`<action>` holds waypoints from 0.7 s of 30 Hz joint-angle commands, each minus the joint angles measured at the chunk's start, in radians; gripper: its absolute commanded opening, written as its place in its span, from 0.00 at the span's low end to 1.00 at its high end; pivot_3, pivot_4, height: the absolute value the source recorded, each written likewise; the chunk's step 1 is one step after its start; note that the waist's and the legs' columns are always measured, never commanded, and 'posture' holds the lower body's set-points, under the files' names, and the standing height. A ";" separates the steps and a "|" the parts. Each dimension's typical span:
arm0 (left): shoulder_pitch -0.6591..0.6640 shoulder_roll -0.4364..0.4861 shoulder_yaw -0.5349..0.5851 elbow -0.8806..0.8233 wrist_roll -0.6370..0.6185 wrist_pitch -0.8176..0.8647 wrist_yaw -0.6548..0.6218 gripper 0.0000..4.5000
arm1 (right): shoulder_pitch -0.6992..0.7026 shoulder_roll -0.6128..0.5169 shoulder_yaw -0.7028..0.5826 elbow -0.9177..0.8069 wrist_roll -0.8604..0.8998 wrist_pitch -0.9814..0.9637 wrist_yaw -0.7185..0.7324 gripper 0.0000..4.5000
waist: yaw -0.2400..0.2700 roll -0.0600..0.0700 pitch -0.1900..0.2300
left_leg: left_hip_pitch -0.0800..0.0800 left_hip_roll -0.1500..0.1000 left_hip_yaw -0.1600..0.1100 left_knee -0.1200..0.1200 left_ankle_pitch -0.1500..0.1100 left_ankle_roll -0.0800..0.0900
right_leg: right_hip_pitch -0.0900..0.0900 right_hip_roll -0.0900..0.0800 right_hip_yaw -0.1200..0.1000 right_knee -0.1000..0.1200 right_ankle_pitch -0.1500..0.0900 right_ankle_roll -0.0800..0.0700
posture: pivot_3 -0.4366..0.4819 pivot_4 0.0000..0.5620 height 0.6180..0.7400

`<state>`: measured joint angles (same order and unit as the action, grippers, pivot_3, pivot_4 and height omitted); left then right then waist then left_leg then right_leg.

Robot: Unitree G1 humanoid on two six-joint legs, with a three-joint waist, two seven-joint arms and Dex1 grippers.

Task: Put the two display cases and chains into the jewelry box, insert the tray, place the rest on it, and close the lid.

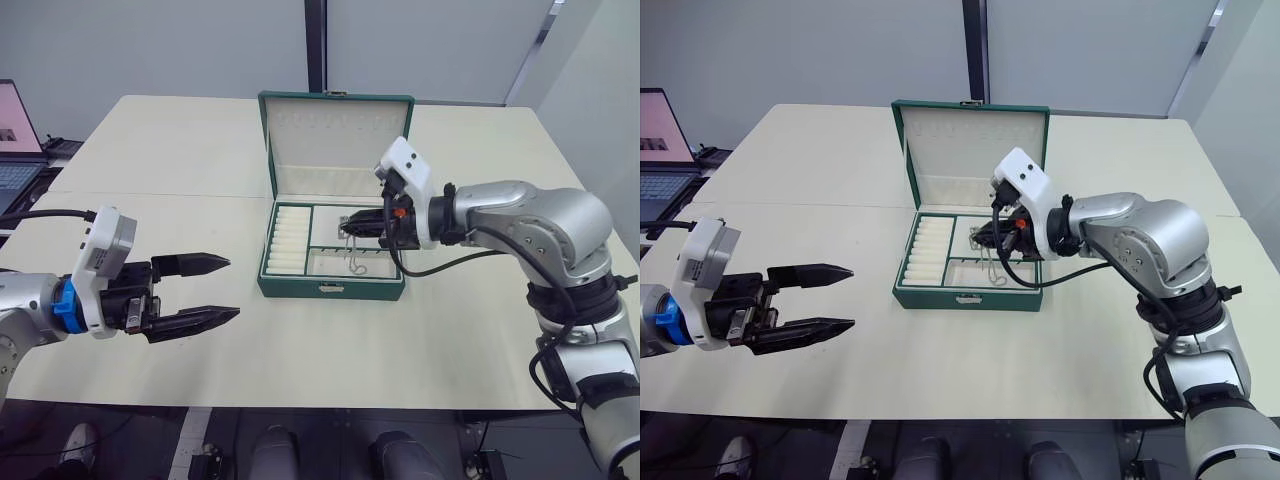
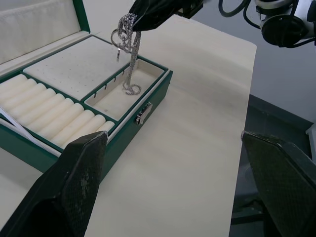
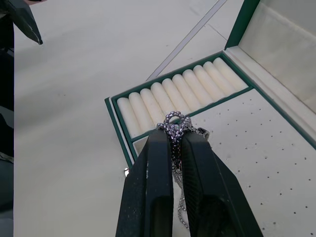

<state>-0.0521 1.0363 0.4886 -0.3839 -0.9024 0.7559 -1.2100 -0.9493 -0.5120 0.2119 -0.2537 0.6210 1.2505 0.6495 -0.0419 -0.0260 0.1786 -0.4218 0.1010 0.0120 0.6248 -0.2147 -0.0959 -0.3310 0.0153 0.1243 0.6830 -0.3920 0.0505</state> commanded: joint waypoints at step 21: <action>-0.004 0.014 0.051 -0.033 -0.024 -0.003 0.010 1.00 | 0.115 0.021 0.087 0.026 -0.121 -0.115 0.024 0.06 | 0.000 0.000 0.000 | -0.002 0.000 0.000 0.000 0.000 0.000 | -0.001 0.000 0.000 0.001 0.000 0.000 | 0.48 0.27 1.00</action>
<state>-0.0454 1.0367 0.4940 -0.3955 -0.9035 0.7569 -1.2064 -0.8344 -0.4951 0.3033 -0.2106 0.4999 1.1555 0.6639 -0.0416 -0.0262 0.1785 -0.4234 0.1009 0.0117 0.6252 -0.2146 -0.0961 -0.3322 0.0154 0.1241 0.6835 -0.3920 0.0505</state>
